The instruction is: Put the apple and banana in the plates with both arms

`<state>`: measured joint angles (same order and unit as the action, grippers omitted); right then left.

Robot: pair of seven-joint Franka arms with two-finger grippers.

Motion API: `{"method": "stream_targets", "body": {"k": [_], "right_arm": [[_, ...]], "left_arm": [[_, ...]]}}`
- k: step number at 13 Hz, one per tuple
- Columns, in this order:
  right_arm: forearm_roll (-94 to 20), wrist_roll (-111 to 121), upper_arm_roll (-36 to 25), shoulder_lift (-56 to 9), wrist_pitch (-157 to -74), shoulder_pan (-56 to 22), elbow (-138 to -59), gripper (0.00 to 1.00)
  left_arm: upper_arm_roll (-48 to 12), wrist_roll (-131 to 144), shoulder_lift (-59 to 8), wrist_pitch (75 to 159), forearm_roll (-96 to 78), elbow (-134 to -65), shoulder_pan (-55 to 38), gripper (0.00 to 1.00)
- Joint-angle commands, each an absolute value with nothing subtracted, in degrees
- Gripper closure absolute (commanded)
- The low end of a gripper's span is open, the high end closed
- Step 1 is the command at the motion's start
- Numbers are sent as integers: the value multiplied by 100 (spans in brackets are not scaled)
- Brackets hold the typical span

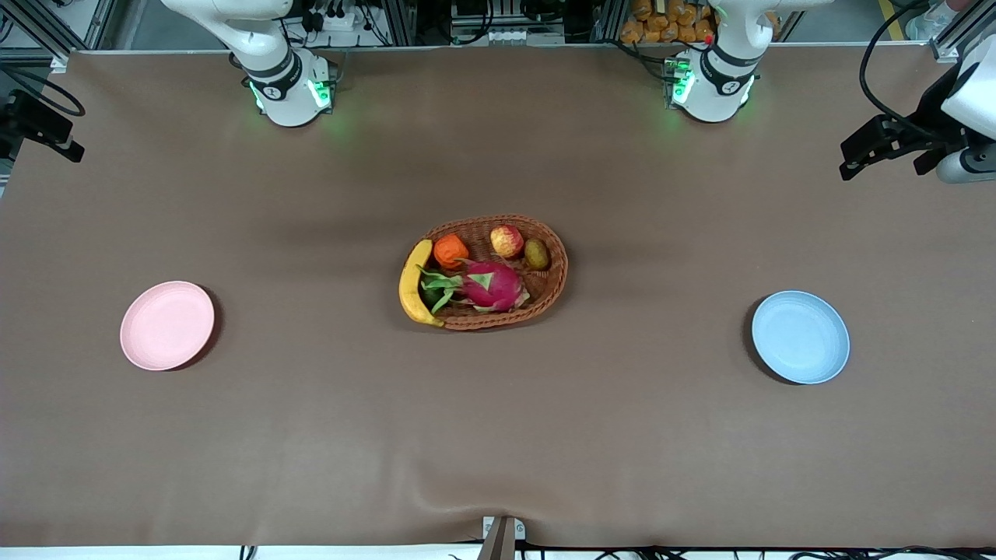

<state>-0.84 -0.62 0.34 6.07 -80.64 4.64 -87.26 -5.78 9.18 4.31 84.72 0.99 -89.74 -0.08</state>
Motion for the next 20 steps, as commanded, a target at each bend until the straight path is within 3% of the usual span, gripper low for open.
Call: {"method": "stream_targets", "body": {"k": [1,11,17,20], "right_arm": [[-26,-26,105,615,-7998,563,-8684,0],[-123,-35,141,519,-7937,405,-8780,0],[-123,-35,141,396,-7945,-77,-9219,0],[-123,-88,141,107,-7989,-710,-9378,0]], "left_arm": [[-615,967,369,8341,70,-8807,35,0],[-940,1071,220,8315,53,-8780,-44,0],[-1853,2635,132,8436,-393,-9385,-44,0],[-2634,3731,185,9453,-606,-10245,-18,0]]}}
